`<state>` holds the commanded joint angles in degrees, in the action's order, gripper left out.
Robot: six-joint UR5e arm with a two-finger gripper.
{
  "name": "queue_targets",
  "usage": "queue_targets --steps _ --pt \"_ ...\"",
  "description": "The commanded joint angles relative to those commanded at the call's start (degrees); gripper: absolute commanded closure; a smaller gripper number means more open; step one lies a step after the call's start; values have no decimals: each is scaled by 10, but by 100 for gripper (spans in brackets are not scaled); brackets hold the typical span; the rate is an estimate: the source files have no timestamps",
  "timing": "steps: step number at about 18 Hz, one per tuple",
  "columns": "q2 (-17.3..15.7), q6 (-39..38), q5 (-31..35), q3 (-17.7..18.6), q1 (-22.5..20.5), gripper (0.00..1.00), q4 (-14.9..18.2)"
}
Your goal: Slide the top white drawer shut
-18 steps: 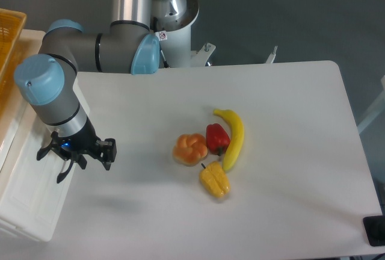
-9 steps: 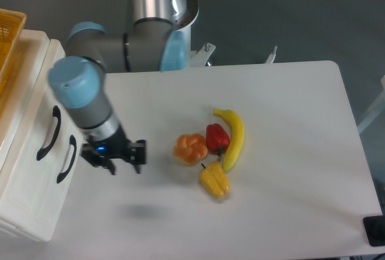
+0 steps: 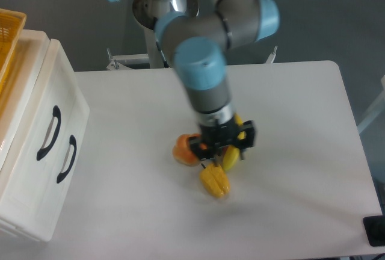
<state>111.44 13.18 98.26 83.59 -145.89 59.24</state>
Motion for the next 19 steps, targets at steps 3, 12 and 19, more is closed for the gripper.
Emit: queue_targets --steps 3,12,19 --pt "8 -1 0 -2 -32 36 0" --pt "9 36 -35 -25 -136 36 2" --pt "3 48 -17 -18 -150 36 1"
